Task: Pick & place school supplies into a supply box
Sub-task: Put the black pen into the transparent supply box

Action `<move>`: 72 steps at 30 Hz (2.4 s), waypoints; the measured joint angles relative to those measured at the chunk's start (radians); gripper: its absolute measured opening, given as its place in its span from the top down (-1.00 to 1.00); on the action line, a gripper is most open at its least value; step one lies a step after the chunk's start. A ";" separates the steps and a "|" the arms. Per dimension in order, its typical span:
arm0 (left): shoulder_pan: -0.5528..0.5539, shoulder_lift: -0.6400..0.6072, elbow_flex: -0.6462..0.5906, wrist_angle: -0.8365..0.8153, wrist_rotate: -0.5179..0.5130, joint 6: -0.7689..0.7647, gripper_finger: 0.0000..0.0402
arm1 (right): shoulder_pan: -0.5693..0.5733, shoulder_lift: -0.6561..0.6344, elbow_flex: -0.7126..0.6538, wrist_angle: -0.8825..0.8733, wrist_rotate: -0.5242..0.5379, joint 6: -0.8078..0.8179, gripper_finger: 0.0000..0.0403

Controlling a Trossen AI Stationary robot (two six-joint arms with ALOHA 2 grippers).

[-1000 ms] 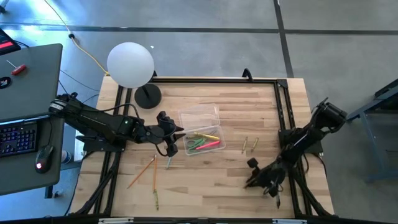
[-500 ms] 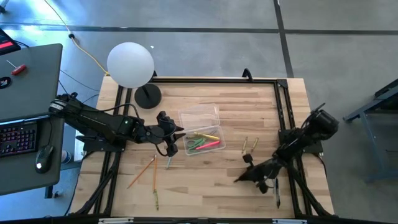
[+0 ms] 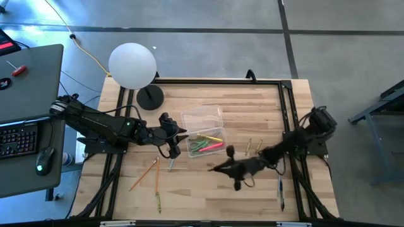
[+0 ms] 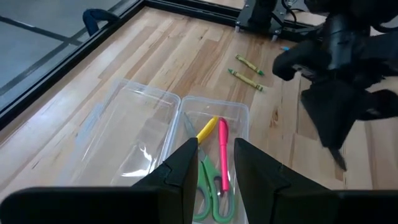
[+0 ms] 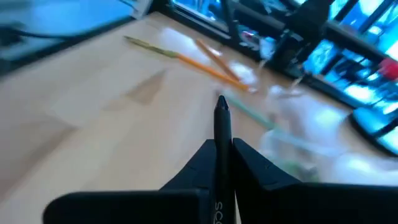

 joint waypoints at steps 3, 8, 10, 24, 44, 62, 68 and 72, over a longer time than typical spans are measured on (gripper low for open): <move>0.000 0.000 0.000 0.000 0.001 0.000 0.32 | -0.091 0.000 0.073 -0.112 -0.023 -0.036 0.90; 0.000 0.000 0.000 0.000 0.001 0.000 0.32 | -0.257 0.000 0.168 -0.326 -0.048 0.076 0.91; 0.000 0.000 0.000 0.000 0.002 0.000 0.32 | -0.315 0.000 0.185 -0.379 -0.119 0.116 0.90; 0.000 0.000 0.000 -0.009 0.025 0.000 0.32 | -0.457 0.089 0.208 -0.401 -0.351 0.215 0.82; 0.000 0.000 0.000 -0.010 0.029 0.000 0.32 | -0.279 -0.204 0.213 -0.707 -0.095 0.542 0.46; 0.000 0.000 0.000 -0.010 0.031 -0.001 0.32 | 0.164 -0.438 0.213 -1.654 -0.443 1.936 0.76; 0.000 0.000 0.000 -0.011 0.032 -0.007 0.32 | 0.262 -0.438 0.213 -1.781 -0.600 2.186 0.77; 0.000 0.000 0.000 -0.010 0.032 -0.007 0.32 | 0.297 -0.438 0.213 -1.786 -0.670 2.276 0.73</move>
